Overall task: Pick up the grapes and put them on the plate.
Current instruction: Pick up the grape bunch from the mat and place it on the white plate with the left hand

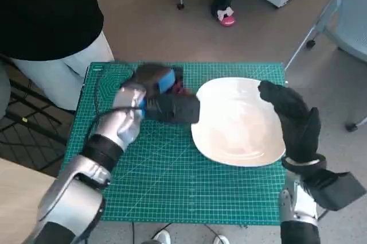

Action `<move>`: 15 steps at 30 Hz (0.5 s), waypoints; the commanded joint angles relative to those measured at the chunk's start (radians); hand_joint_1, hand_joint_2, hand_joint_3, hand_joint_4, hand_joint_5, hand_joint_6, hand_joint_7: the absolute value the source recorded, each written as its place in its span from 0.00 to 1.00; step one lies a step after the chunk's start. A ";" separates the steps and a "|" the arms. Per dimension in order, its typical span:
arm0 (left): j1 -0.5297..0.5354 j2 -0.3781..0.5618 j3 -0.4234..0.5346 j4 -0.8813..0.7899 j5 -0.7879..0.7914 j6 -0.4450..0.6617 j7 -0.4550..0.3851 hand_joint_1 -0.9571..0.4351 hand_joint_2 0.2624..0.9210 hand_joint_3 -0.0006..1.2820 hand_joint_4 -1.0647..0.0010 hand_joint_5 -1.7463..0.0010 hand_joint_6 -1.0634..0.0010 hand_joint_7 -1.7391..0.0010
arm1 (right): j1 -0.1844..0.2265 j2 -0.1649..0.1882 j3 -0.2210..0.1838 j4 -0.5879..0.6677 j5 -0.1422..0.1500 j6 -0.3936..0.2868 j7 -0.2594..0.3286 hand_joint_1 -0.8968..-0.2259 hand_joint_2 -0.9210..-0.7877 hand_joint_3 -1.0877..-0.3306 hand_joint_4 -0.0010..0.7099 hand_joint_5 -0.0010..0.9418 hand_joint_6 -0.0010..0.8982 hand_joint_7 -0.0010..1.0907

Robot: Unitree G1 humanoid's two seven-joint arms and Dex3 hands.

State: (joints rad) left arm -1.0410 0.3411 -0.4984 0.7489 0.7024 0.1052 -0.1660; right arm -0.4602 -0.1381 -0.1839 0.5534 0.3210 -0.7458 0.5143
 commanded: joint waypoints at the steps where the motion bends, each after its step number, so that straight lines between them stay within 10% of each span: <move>1: 0.048 0.061 0.049 -0.204 -0.013 -0.005 -0.036 0.69 1.00 0.08 0.44 0.20 0.39 0.43 | 0.004 0.003 -0.005 0.019 0.009 0.005 0.004 0.44 0.00 0.30 0.53 0.00 0.05 0.39; 15: 0.075 0.069 0.086 -0.378 0.010 0.042 -0.069 0.69 1.00 0.07 0.39 0.25 0.39 0.40 | 0.003 0.008 -0.010 0.011 0.004 0.005 -0.006 0.44 0.00 0.30 0.53 0.00 0.05 0.39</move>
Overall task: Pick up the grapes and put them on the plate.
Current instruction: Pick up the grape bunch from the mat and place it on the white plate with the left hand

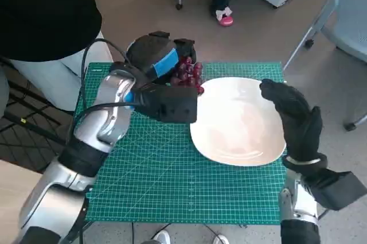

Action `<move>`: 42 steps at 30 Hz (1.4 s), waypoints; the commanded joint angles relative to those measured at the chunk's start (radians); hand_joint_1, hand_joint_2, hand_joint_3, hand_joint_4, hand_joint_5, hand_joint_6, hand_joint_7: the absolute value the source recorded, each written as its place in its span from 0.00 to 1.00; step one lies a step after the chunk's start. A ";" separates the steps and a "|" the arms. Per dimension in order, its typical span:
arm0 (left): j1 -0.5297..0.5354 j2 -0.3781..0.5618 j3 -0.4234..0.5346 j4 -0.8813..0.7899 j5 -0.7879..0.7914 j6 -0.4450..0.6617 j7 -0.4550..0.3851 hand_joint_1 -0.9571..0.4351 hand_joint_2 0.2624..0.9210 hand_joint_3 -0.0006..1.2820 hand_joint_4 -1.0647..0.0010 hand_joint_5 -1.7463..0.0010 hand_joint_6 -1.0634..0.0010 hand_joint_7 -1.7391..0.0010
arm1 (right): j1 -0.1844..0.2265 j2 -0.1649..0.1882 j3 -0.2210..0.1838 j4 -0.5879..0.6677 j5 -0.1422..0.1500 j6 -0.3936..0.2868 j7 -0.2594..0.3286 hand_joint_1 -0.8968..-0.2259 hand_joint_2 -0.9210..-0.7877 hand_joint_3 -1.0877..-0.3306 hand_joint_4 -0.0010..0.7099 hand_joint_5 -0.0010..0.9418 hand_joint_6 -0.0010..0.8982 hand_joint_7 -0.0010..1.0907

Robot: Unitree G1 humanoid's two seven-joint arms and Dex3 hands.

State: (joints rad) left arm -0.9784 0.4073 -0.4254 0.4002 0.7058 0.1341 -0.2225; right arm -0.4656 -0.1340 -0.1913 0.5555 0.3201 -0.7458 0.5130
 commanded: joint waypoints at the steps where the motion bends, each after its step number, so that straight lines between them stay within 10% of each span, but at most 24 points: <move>1: 0.012 -0.001 0.012 -0.028 0.005 0.014 -0.013 0.69 1.00 0.07 0.39 0.24 0.39 0.41 | 0.010 0.004 -0.003 0.008 0.006 0.005 -0.005 0.44 0.00 0.30 0.53 0.00 0.05 0.39; 34: -0.162 -0.232 -0.081 0.202 0.000 -0.095 -0.045 0.69 1.00 0.13 0.47 0.16 0.47 0.38 | 0.060 -0.020 -0.033 -0.058 0.027 0.005 -0.012 0.44 0.00 0.33 0.55 0.00 0.12 0.30; 42: -0.275 -0.358 -0.139 0.467 0.014 -0.167 0.009 0.69 1.00 0.11 0.46 0.22 0.45 0.34 | 0.090 -0.024 -0.057 -0.076 0.018 -0.016 -0.047 0.43 0.00 0.34 0.56 0.00 0.19 0.20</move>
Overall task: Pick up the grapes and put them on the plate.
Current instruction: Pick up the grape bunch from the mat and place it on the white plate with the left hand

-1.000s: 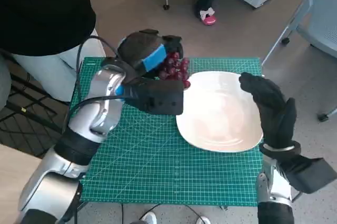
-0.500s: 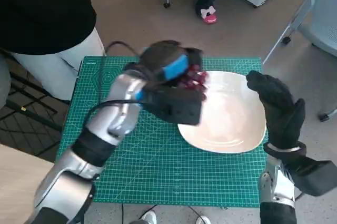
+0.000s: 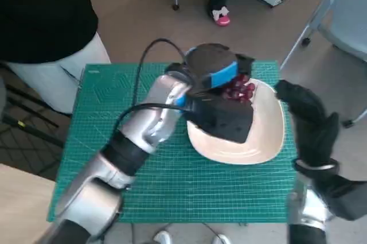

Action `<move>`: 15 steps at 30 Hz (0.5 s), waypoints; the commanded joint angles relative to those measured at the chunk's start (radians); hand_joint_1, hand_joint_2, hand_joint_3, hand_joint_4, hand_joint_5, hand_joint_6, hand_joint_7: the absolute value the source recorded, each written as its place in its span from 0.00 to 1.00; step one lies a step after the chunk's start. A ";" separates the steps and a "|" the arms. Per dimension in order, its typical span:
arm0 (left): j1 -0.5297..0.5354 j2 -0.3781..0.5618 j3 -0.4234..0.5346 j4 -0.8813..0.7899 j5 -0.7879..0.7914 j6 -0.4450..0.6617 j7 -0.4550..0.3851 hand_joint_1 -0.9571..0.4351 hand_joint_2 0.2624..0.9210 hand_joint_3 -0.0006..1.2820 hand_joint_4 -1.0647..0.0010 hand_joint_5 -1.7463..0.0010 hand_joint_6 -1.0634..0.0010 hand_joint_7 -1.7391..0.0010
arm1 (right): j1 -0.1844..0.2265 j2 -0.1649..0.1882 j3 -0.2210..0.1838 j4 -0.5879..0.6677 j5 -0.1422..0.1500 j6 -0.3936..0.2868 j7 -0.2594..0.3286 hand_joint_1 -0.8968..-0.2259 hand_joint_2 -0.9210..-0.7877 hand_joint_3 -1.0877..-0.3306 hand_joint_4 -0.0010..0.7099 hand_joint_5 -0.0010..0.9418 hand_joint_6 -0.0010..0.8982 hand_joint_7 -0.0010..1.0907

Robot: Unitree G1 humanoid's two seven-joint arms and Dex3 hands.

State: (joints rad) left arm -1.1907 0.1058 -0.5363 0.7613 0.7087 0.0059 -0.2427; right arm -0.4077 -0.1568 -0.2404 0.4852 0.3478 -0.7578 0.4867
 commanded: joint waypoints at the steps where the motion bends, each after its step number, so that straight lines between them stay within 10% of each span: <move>1: -0.071 -0.064 -0.030 0.128 0.010 -0.045 0.034 0.69 1.00 0.11 0.46 0.22 0.45 0.34 | 0.035 -0.001 -0.009 -0.008 -0.010 -0.005 -0.023 0.42 0.00 0.35 0.56 0.00 0.19 0.19; 15: -0.120 -0.109 -0.023 0.277 -0.017 -0.111 0.072 0.69 1.00 0.13 0.53 0.15 0.41 0.39 | 0.055 -0.005 -0.009 -0.012 -0.025 -0.034 -0.047 0.40 0.00 0.35 0.54 0.00 0.21 0.15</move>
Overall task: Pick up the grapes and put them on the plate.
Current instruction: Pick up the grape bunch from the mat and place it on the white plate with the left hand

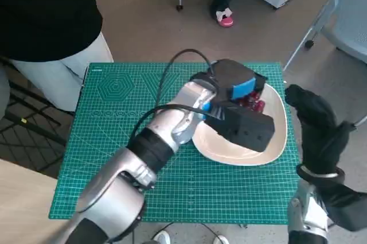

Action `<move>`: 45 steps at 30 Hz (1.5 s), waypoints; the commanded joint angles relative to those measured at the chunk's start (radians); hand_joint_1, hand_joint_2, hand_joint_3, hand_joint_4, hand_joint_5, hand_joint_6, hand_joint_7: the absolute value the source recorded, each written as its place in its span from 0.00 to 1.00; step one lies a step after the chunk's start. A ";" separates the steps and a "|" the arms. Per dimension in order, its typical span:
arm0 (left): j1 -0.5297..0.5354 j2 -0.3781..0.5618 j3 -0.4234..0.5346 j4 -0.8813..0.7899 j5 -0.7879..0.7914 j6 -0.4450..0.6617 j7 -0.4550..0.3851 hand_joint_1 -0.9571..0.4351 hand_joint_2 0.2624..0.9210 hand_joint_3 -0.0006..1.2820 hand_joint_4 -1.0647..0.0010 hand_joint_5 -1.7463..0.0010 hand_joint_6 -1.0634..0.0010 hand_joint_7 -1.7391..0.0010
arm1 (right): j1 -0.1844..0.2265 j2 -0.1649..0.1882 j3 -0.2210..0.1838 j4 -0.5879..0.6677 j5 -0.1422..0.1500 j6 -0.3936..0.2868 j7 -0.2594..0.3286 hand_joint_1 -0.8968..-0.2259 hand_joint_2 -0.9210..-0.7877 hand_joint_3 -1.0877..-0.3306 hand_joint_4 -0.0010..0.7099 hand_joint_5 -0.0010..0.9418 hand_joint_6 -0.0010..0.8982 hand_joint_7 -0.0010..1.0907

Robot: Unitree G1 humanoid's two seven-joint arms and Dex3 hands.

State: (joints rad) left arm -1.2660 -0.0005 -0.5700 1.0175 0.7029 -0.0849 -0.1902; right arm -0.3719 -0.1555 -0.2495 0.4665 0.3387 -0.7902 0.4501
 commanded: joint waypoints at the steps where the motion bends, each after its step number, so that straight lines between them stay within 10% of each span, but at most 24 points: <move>1: -0.046 -0.004 0.011 0.025 -0.012 -0.023 0.021 0.69 0.99 0.15 0.55 0.14 0.42 0.38 | 0.020 -0.006 0.001 0.007 -0.017 -0.003 -0.012 0.40 0.00 0.35 0.54 0.00 0.21 0.15; 10: -0.049 -0.008 0.011 0.044 -0.012 -0.029 0.031 0.69 0.80 0.38 0.64 0.06 0.49 0.30 | 0.017 -0.004 0.004 0.009 -0.023 -0.005 -0.016 0.40 0.00 0.35 0.54 0.00 0.21 0.14; 17: -0.044 -0.014 0.026 0.047 -0.032 -0.021 0.014 0.69 0.95 0.23 0.58 0.11 0.50 0.34 | 0.017 0.000 0.009 0.005 -0.020 0.005 -0.017 0.40 0.00 0.34 0.54 0.00 0.21 0.14; 25: -0.044 -0.030 0.073 0.070 -0.106 0.003 -0.076 0.92 1.00 0.16 0.51 0.20 0.60 0.87 | 0.016 0.003 0.016 0.003 -0.020 0.013 -0.024 0.40 0.00 0.34 0.54 0.00 0.22 0.13; 33: -0.039 -0.021 0.050 0.091 -0.082 -0.033 -0.057 0.42 0.97 0.03 0.71 0.85 0.68 0.99 | 0.012 0.004 0.023 0.001 -0.019 0.026 -0.028 0.40 0.00 0.34 0.54 0.00 0.22 0.13; 45: 0.004 0.005 0.090 0.080 -0.123 -0.082 -0.028 0.34 0.99 0.00 0.92 1.00 0.71 1.00 | 0.005 0.006 0.030 0.000 -0.019 0.041 -0.027 0.40 0.00 0.35 0.54 0.00 0.22 0.12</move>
State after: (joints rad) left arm -1.2801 -0.0104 -0.5025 1.1036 0.6087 -0.1390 -0.2230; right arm -0.3754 -0.1540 -0.2266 0.4641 0.3241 -0.7674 0.4287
